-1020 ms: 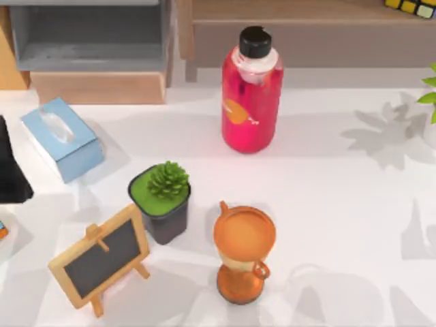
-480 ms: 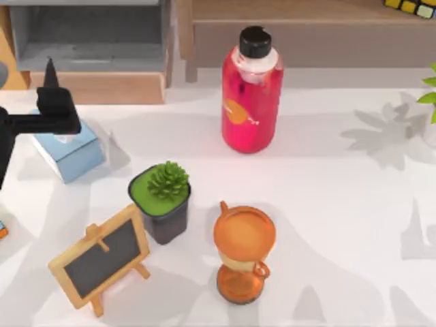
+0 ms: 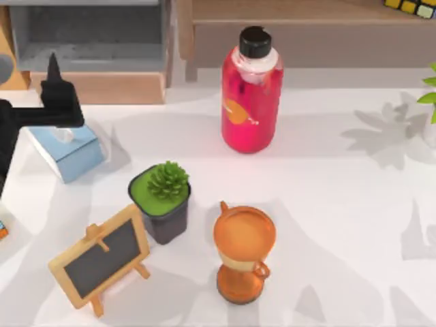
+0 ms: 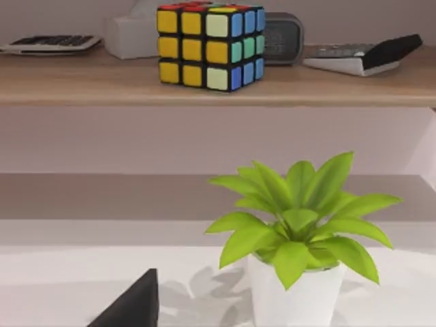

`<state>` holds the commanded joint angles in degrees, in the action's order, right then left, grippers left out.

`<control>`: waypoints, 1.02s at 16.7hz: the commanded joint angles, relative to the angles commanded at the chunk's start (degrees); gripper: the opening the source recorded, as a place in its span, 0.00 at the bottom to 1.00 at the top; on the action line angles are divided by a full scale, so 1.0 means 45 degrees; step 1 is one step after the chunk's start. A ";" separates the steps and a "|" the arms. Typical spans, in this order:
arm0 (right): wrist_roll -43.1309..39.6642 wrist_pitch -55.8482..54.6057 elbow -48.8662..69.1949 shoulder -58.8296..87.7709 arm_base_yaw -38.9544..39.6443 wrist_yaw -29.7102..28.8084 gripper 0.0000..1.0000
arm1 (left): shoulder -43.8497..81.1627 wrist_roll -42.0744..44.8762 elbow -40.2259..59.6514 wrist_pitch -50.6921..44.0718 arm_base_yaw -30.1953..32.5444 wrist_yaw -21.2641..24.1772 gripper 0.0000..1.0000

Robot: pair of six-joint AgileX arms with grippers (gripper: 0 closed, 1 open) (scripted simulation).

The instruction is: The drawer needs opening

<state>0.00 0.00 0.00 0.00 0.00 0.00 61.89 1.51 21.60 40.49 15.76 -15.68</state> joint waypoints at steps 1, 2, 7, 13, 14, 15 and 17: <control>0.0000 0.0000 0.0000 0.0000 0.0000 0.0000 1.00 | 0.0261 0.0274 0.0185 0.0128 -0.0257 0.0155 1.00; 0.0000 0.0000 0.0000 0.0000 0.0000 0.0000 1.00 | 0.0648 0.0682 0.0443 0.0305 -0.0624 0.0380 1.00; 0.0000 0.0000 0.0000 0.0000 0.0000 0.0000 1.00 | 0.4012 0.4705 0.2520 0.1684 -0.3414 0.2340 1.00; 0.0000 0.0000 0.0000 0.0000 0.0000 0.0000 1.00 | 0.9385 1.2308 0.5714 0.3756 -0.6797 0.5601 1.00; 0.0000 0.0000 0.0000 0.0000 0.0000 0.0000 1.00 | 1.0236 1.3555 0.6224 0.4082 -0.7217 0.6141 1.00; 0.0000 0.0000 0.0000 0.0000 0.0000 0.0000 1.00 | 1.1052 1.4727 0.6709 0.4390 -0.7579 0.6659 1.00; 0.0000 0.0000 0.0000 0.0000 0.0000 0.0000 1.00 | 1.2562 1.6753 0.7587 0.4943 -0.8147 0.7612 1.00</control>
<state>0.00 0.00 0.00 0.00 0.00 0.00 118.42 76.90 55.74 62.74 -20.90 18.57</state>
